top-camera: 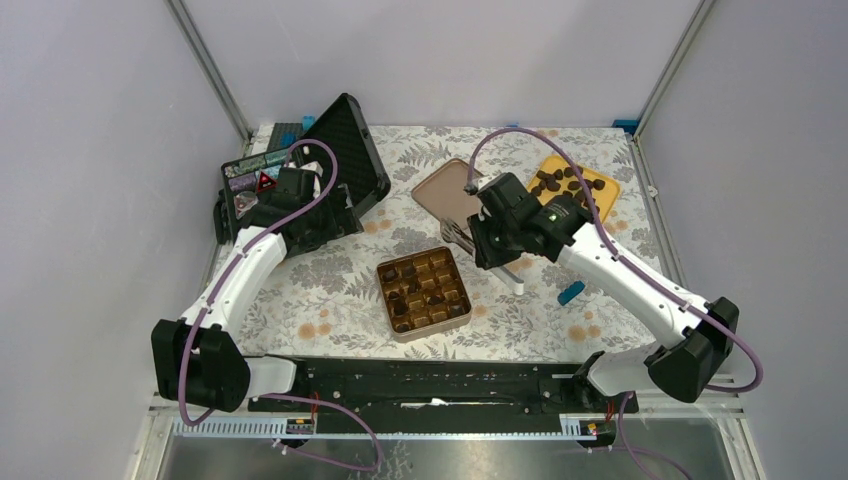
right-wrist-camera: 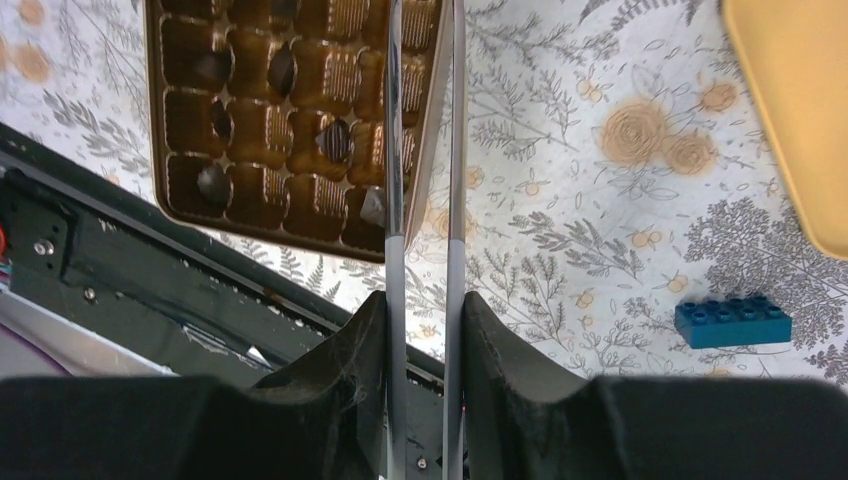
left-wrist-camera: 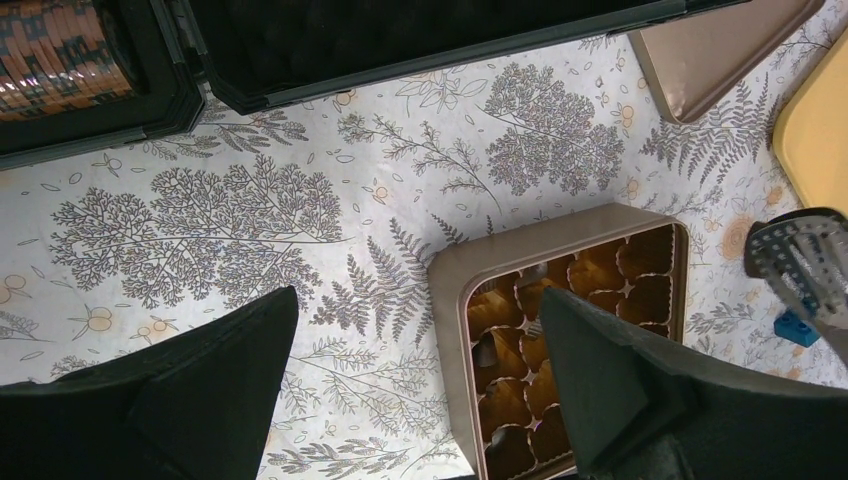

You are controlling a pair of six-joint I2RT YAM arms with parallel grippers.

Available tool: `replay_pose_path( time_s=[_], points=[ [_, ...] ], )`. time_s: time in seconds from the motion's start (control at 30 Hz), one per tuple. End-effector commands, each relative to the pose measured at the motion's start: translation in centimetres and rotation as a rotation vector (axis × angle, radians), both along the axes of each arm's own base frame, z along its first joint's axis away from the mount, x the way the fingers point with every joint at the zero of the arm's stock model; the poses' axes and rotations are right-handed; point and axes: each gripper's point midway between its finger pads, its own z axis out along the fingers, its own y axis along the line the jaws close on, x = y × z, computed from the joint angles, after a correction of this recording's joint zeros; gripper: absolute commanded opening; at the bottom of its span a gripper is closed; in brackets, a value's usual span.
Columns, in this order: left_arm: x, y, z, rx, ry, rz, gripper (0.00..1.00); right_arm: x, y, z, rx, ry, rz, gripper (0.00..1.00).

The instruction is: Pack the chocolate

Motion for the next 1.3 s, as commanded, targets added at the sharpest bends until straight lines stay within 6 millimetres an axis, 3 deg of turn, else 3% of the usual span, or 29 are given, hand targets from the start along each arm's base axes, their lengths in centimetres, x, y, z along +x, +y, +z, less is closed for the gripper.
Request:
replay_pose_path(
  time_s=[0.0,0.4,0.53,0.97,1.17,1.27],
  points=[
    [1.1,0.5,1.9,0.002,-0.078,0.032,0.99,-1.0,0.6,-0.5,-0.018,0.017,0.048,0.16],
    [0.5,0.5,1.8,0.007,-0.072,0.019,0.99,-2.4,1.8,-3.6,-0.077,0.101,0.149,0.17],
    [0.6,0.5,1.8,0.004,-0.072,0.020,0.99,-2.4,1.9,-4.0,-0.087,0.104,0.152,0.24],
    [0.8,0.3,1.6,0.002,-0.061,0.009,0.99,-1.6,1.7,-3.7,-0.107,0.058,0.124,0.47],
    [0.9,0.2,1.4,0.000,-0.057,0.008,0.99,-1.0,1.8,-3.0,-0.096,0.017,0.111,0.47],
    [1.0,0.1,1.6,-0.004,-0.060,0.005,0.99,-0.4,1.7,-1.9,-0.082,-0.030,0.089,0.39]
  ],
)
